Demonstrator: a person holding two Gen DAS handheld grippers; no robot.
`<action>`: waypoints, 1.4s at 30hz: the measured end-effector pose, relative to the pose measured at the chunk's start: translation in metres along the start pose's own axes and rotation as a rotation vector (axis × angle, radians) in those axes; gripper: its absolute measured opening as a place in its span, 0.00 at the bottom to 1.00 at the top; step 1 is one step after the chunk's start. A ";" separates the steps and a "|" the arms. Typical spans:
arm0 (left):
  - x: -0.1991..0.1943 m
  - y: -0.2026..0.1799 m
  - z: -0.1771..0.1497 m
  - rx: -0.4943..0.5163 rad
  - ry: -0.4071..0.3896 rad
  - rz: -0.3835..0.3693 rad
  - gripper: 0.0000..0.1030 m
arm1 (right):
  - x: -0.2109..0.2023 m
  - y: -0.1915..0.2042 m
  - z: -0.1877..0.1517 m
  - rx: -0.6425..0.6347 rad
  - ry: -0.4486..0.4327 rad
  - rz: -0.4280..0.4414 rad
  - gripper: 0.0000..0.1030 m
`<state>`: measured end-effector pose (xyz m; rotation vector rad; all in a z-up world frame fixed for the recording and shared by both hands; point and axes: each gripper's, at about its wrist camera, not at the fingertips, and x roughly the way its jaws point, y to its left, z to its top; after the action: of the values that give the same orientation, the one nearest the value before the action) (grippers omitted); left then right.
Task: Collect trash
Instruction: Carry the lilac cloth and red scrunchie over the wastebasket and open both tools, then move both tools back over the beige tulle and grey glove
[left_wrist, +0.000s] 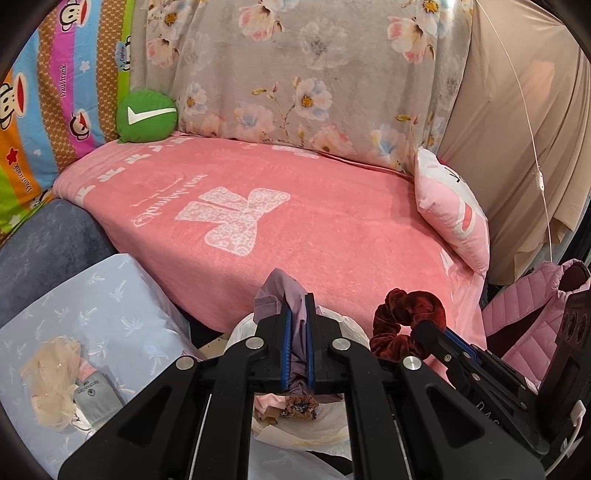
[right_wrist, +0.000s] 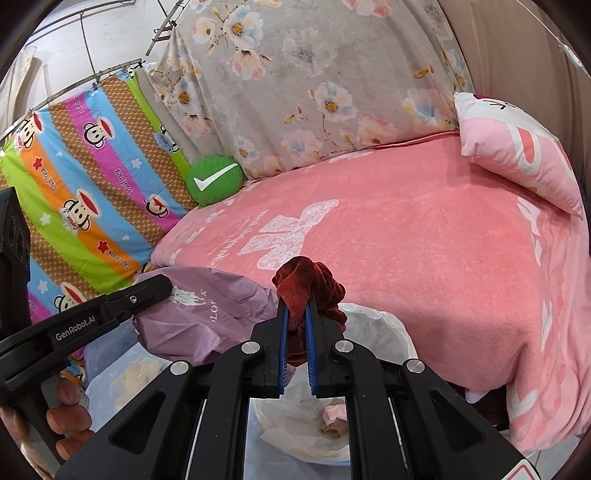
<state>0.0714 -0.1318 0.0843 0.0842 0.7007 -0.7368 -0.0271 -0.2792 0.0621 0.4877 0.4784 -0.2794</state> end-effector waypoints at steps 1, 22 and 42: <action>0.001 0.000 0.000 -0.002 0.002 -0.009 0.07 | 0.001 0.000 0.000 0.000 0.002 0.000 0.08; -0.008 0.023 -0.003 -0.069 -0.027 0.089 0.72 | 0.005 0.021 -0.005 -0.037 0.007 0.009 0.35; -0.035 0.071 -0.022 -0.159 -0.054 0.141 0.72 | 0.009 0.078 -0.020 -0.132 0.048 0.063 0.36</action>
<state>0.0864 -0.0513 0.0775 -0.0311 0.6924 -0.5452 0.0017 -0.2043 0.0715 0.3802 0.5236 -0.1745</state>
